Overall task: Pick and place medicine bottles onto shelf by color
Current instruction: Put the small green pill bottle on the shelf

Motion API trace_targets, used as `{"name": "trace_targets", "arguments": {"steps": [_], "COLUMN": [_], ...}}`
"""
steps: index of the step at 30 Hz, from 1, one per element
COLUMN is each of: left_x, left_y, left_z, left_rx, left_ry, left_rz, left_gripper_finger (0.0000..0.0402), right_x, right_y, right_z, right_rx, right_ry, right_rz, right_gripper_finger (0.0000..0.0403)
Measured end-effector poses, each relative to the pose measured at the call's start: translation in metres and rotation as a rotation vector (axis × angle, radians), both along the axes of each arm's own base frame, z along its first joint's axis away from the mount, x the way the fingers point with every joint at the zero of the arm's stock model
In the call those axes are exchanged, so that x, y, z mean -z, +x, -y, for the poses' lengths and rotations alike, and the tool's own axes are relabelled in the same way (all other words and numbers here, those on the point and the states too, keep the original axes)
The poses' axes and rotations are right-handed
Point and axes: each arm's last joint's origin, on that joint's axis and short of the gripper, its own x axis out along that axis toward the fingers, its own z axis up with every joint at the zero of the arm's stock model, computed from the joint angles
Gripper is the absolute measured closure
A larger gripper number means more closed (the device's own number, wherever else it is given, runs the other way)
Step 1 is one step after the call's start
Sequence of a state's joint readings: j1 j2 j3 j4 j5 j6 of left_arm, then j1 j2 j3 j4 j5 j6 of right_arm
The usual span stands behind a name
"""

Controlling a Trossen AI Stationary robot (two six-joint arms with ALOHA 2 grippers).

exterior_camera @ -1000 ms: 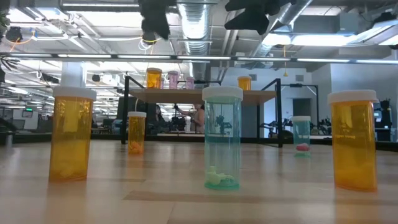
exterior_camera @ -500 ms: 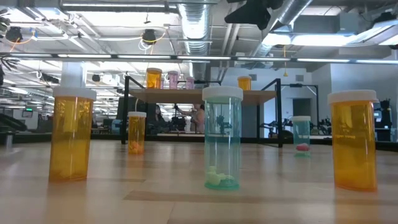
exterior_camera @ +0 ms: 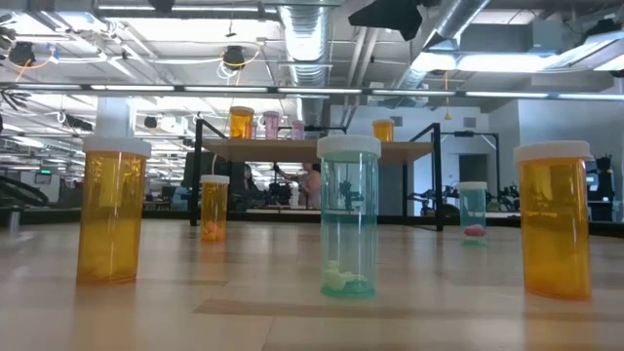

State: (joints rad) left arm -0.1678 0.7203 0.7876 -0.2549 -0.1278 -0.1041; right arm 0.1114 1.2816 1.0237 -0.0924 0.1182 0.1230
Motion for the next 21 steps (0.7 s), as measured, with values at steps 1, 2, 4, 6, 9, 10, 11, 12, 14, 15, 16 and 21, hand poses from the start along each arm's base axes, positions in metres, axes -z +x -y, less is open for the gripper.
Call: {"name": "trace_targets", "arguments": {"steps": [1, 2, 4, 6, 9, 10, 11, 12, 14, 15, 16, 21], "left_x": [0.01, 0.019, 0.035, 0.05, 0.065, 0.07, 0.073, 0.076, 0.081, 0.083, 0.084, 0.086], "left_y": [-0.002, -0.004, -0.006, -0.007, -0.007, -0.007, -0.007, -0.007, -0.007, -0.007, -0.007, -0.007], "left_z": [0.002, 0.004, 0.007, 0.01, 0.014, 0.015, 0.016, 0.017, 0.018, 0.018, 0.018, 0.018], "left_rx": [0.005, 0.009, 0.015, 0.02, 0.035, 0.041, 0.048, 0.052, 0.048, 0.043, 0.032, 0.016], "left_ry": [-0.008, -0.014, -0.024, -0.032, -0.052, -0.054, -0.058, -0.062, -0.064, -0.062, -0.063, -0.073], "left_rz": [0.014, 0.027, 0.061, 0.081, 0.112, 0.114, 0.117, 0.115, 0.102, 0.098, 0.096, 0.094], "left_gripper_finger": [0.0267, 0.0267, 0.0267, 0.0267, 0.0267, 0.0267, 0.0267, 0.0267, 0.0267, 0.0267, 0.0267, 0.0267], "right_x": [0.0, 0.0, 0.004, 0.013, 0.027, 0.033, 0.039, 0.045, 0.054, 0.058, 0.062, 0.076], "right_y": [0.0, 0.0, -0.001, -0.002, -0.005, -0.006, -0.007, -0.009, -0.011, -0.012, -0.013, -0.018], "right_z": [-0.002, -0.005, -0.013, -0.02, -0.027, -0.028, -0.029, -0.029, -0.029, -0.029, -0.029, -0.028], "right_rx": [-0.008, -0.02, -0.049, -0.07, -0.09, -0.093, -0.094, -0.091, -0.086, -0.084, -0.082, -0.081], "right_ry": [0.0, -0.004, -0.01, -0.014, -0.013, -0.009, -0.004, 0.007, 0.032, 0.042, 0.048, 0.056], "right_rz": [0.0, 0.003, 0.031, 0.039, 0.054, 0.057, 0.056, 0.052, 0.058, 0.071, 0.079, 0.096], "right_gripper_finger": [0.0101, 0.0101, 0.0101, 0.0101, 0.0101, 0.0101, 0.0101, 0.0101, 0.0101, 0.0101, 0.0101, 0.0101]}}
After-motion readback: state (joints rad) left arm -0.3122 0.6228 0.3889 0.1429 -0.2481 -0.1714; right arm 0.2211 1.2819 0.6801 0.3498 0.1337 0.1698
